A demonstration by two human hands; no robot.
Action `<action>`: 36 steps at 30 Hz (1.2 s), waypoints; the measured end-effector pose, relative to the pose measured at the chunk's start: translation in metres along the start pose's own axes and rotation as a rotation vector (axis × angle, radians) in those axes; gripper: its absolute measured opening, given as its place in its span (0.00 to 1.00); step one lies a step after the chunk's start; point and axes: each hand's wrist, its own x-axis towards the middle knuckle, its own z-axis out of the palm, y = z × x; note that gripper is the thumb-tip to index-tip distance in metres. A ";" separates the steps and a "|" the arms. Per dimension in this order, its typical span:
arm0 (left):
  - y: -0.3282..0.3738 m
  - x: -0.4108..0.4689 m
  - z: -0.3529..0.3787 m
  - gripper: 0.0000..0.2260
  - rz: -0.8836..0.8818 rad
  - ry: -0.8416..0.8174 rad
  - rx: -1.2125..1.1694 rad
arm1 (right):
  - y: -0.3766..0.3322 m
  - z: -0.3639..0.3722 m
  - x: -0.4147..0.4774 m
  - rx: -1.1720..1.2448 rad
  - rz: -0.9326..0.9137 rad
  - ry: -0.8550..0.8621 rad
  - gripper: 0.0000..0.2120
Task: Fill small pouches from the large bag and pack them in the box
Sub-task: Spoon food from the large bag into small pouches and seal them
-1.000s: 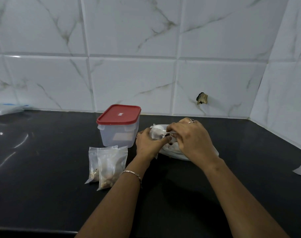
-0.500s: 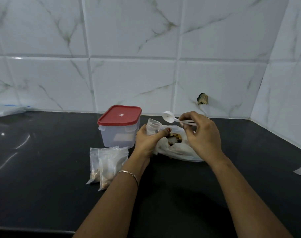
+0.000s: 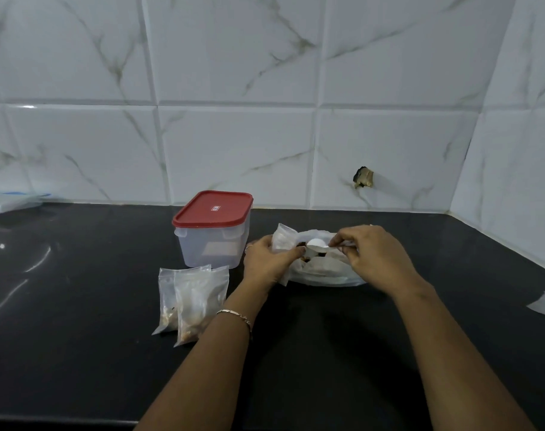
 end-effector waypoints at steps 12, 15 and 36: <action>-0.012 0.002 -0.005 0.25 0.055 0.053 0.339 | 0.005 0.039 0.013 0.016 0.007 -0.091 0.14; -0.012 0.001 -0.004 0.29 0.054 0.063 0.350 | 0.008 0.032 0.015 0.283 0.104 -0.159 0.13; -0.017 0.009 -0.002 0.31 0.037 -0.014 0.055 | 0.010 0.025 0.014 0.613 0.374 -0.378 0.11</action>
